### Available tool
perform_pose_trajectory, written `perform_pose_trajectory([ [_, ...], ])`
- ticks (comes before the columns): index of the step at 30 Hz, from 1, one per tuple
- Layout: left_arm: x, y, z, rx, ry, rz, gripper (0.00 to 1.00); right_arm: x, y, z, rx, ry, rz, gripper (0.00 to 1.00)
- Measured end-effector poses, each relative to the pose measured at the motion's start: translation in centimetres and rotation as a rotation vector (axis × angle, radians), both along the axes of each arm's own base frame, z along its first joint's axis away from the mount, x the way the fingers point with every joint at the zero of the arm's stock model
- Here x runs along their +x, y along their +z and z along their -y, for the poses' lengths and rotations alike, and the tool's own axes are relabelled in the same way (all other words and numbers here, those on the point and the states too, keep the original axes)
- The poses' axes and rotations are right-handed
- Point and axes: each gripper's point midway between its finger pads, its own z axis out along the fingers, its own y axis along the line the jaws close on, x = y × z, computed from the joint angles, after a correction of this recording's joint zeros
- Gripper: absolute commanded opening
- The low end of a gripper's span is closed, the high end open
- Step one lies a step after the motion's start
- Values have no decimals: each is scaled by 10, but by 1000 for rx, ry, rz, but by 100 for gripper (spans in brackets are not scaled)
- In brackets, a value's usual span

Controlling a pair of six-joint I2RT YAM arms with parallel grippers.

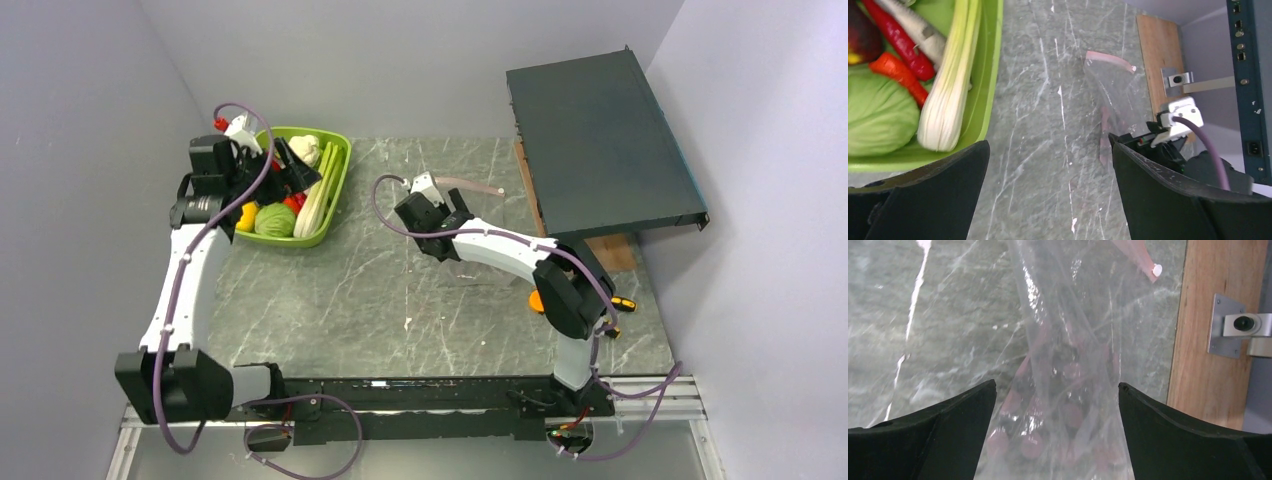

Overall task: Place the food in the zip-top bag and seal the zipper
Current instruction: Pick up the zipper food storage bag at the center of the board.

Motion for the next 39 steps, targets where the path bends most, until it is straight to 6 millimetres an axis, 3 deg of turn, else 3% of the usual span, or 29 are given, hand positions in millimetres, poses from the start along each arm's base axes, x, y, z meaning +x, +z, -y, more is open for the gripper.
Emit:
perform_pose_trajectory([
  [3,19,-2,9,9,-50,0,99,18,-11,2,-1,-5,12,79],
  [9,16,-24,26,-3,-142,-38,99,39,-25,2,-61,16,61,51],
  [14,11,-37,32,-12,-185,-57,99,46,-35,5,-141,40,87,43],
  [20,9,-39,37,-28,-224,-59,99,54,-40,6,-210,66,103,3],
  [24,10,-44,40,-41,-239,-74,99,51,-41,4,-237,87,116,0],
  [26,10,-46,42,-51,-252,-70,99,42,-43,2,-247,118,119,0],
  [30,6,-50,48,-83,-289,-83,99,7,-38,-11,-228,247,114,0],
  [35,6,-52,59,-133,-343,-95,99,-32,-4,-41,-29,460,157,0],
  [39,4,-57,68,-161,-380,-117,89,-62,16,-49,121,643,221,0],
])
